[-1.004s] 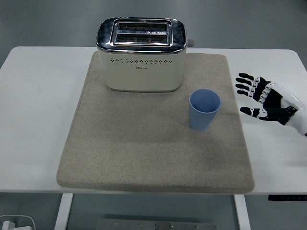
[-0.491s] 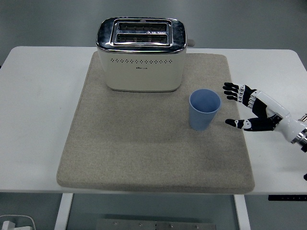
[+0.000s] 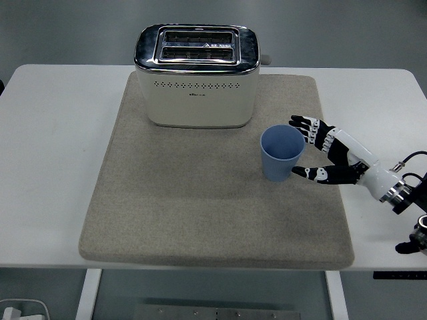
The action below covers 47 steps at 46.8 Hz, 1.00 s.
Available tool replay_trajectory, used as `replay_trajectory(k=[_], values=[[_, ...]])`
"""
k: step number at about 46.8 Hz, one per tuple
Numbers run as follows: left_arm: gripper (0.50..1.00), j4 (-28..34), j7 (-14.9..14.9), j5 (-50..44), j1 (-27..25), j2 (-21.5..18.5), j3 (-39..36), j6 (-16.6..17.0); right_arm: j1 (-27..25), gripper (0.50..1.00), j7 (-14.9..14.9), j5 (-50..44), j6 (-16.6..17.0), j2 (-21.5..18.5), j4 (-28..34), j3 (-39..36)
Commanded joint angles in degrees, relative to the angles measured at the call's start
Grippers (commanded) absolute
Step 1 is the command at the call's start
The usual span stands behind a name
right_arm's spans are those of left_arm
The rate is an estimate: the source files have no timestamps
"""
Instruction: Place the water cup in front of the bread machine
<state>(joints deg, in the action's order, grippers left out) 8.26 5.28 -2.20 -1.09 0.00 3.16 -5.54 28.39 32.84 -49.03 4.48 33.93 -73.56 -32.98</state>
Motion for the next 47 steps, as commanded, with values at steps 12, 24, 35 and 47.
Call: replay_trajectory(k=[12,24,35,47], values=[[1.000,0.00,-0.01,0.01,0.03,0.00,0.00,0.00,0.53,0.928,-0.24,-0.01,-0.27,-1.58,2.45,0.02],[1.000,0.00,-0.01,0.01,0.03,0.00,0.00,0.00,0.97,0.928,-0.32,-0.01,0.00,-3.52,4.91,-0.06],[1.000,0.00,-0.01,0.01,0.03,0.00,0.00,0.00,1.06,0.928,-0.32,0.25,0.17,-3.52,5.27,-0.59],[1.000,0.00,-0.01,0.01,0.03,0.00,0.00,0.00,1.14,0.928,-0.32,0.25,0.26,-4.75,4.83,-0.77]])
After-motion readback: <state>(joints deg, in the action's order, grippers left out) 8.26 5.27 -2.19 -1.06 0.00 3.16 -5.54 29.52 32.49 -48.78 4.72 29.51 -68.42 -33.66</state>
